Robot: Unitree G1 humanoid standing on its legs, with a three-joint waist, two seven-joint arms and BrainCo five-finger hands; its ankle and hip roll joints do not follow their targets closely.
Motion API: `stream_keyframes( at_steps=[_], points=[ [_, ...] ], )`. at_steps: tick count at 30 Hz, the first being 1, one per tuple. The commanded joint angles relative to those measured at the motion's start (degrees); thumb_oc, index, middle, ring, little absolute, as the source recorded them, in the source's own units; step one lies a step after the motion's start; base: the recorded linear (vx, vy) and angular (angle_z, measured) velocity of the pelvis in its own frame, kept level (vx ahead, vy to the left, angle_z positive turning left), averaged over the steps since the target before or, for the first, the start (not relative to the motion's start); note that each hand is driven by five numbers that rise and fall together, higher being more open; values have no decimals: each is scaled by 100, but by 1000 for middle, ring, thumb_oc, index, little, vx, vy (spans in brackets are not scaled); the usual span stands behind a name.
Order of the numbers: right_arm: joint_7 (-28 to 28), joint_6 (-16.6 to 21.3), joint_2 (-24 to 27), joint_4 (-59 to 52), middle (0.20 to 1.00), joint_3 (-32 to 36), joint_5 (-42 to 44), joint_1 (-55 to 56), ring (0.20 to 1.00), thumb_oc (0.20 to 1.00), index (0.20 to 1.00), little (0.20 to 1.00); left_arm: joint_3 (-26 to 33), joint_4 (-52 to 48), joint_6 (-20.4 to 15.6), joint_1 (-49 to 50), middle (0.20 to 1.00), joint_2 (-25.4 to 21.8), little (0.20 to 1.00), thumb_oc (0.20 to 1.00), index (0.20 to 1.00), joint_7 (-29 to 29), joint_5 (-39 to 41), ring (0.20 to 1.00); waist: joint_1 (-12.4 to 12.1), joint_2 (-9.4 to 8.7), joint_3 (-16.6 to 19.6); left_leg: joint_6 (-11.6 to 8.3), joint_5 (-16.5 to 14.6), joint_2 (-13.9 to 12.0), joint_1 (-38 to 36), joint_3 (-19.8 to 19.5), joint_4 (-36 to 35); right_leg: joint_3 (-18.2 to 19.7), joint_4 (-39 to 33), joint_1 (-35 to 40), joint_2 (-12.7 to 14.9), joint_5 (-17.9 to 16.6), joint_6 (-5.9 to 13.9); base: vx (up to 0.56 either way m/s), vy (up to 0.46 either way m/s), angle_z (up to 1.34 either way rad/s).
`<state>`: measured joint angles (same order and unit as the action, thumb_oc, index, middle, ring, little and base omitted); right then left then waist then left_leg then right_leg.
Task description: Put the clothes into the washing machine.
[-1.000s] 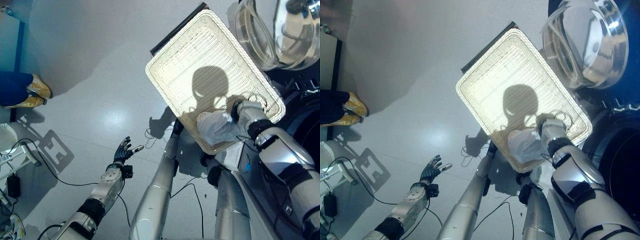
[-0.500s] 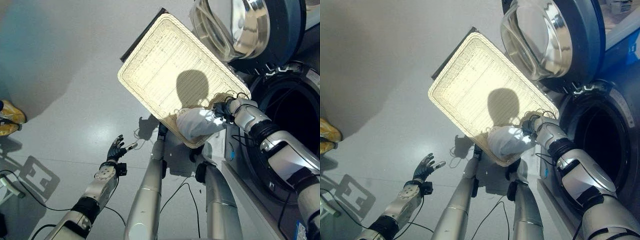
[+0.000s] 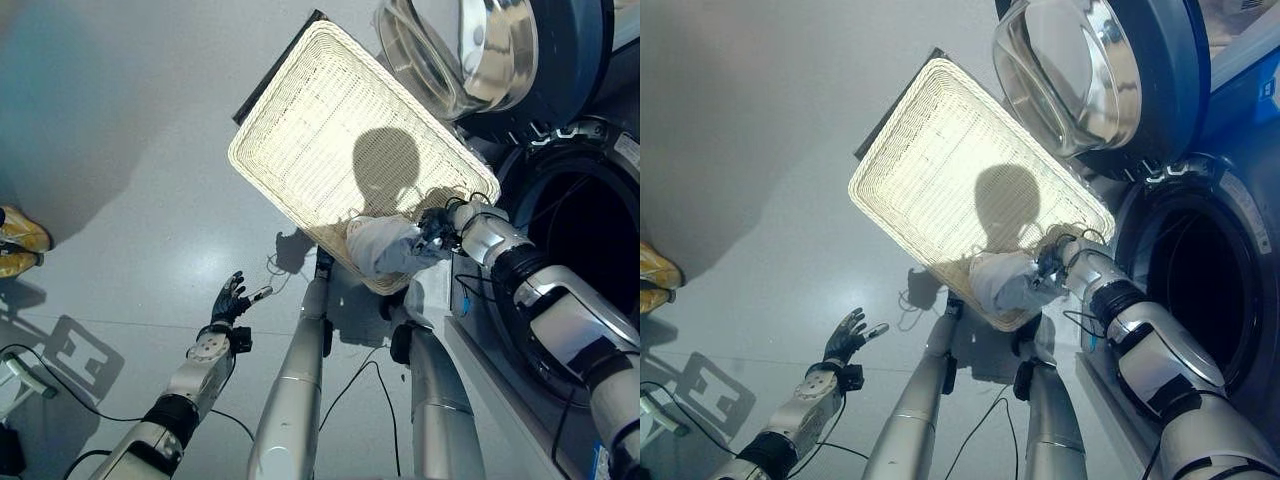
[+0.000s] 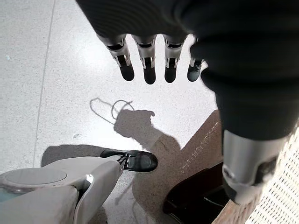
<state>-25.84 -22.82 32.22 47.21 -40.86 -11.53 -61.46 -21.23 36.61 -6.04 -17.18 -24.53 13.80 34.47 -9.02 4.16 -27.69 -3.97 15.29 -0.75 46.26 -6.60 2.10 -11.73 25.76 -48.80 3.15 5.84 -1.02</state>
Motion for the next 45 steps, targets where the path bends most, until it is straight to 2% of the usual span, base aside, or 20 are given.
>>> stream_keyframes(
  at_steps=[1, 5, 11, 23, 25, 29, 33, 38, 42, 45],
  points=[
    [189, 103, 193, -309, 1000, -18, 310, 126, 1000, 1000, 1000, 1000, 84, 49, -142, -102, 1000, 91, 1000, 1000, 1000, 120, -124, 1000, -97, 11, -211, 336, -475, 599, -47, 260, 213, -282, -1393, 248, -50, -1156, 490, 0, 0, 0],
    [446, 103, 91, -559, 1000, -18, 462, 156, 1000, 1000, 1000, 1000, 42, 92, -181, -119, 1000, 153, 1000, 1000, 1000, 141, -161, 1000, -85, 18, -211, 333, -483, 613, -12, 269, 222, -278, -1405, 216, -39, -1162, 502, 0, 0, 0],
    [319, -55, -12, -980, 1000, -70, 460, 257, 1000, 1000, 1000, 1000, 39, 123, -235, -120, 1000, 194, 1000, 1000, 1000, 170, -190, 1000, -59, 6, -211, 336, -495, 638, 39, 270, 257, -262, -1387, 158, -46, -1164, 503, 0, 0, 0],
    [-1122, -335, -199, -1115, 1000, -566, -557, 310, 1000, 1000, 1000, 1000, 9, 188, -236, -234, 1000, 188, 1000, 1000, 1000, 153, -192, 1000, -68, -31, -211, 321, -484, 657, 81, 195, 275, -246, -1408, 123, -63, -1157, 487, 0, 0, 0],
    [-1624, -376, -308, -914, 1000, -678, -931, 310, 1000, 1000, 1000, 1000, -40, 228, -295, -266, 1000, 204, 1000, 1000, 1000, 141, -219, 1000, -96, -1, -211, 322, -468, 681, 127, 145, 286, -233, -1399, 82, -69, -1157, 475, 10, -16, 1],
    [-2125, -260, -505, -191, 1000, -828, -1635, 270, 1000, 1000, 1000, 1000, -146, 325, -305, -418, 1000, 251, 1000, 1000, 1000, 90, -193, 1000, -161, 102, -211, 330, -449, 725, 225, 63, 331, -229, -1367, -12, -37, -1147, 456, 13, -13, 7],
    [-1953, -211, -667, 396, 1000, -826, -1994, 269, 1000, 1000, 1000, 1000, -233, 387, -336, -503, 1000, 331, 1000, 1000, 1000, 101, -195, 1000, -214, 188, -211, 338, -430, 754, 319, 10, 348, -244, -1343, -103, -5, -1149, 459, 14, -12, 14],
    [-1320, -97, -869, 1080, 1000, -723, -2213, 268, 1000, 1000, 1000, 1000, -366, 488, -441, -617, 1000, 515, 1000, 1000, 1000, 146, -220, 1000, -234, 352, -211, 345, -395, 791, 460, -25, 334, -184, -1346, -285, 20, -1194, 466, 11, 5, 11],
    [-1030, -44, -915, 1135, 1000, -648, -2147, 350, 1000, 1000, 1000, 1000, -409, 487, -418, -698, 1000, 556, 1000, 1000, 1000, 215, -183, 1000, -186, 378, -211, 342, -381, 801, 542, -8, 332, -143, -1399, -385, 33, -1257, 486, 6, 6, 5],
    [-464, 156, -947, 1239, 1000, -514, -2038, 429, 1000, 1000, 1000, 1000, -426, 525, -398, -780, 1000, 590, 1000, 1000, 1000, 244, -142, 1000, -131, 365, -211, 334, -357, 783, 572, 43, 272, -122, -1488, -430, 38, -1332, 512, 0, 0, 0]
  ],
)
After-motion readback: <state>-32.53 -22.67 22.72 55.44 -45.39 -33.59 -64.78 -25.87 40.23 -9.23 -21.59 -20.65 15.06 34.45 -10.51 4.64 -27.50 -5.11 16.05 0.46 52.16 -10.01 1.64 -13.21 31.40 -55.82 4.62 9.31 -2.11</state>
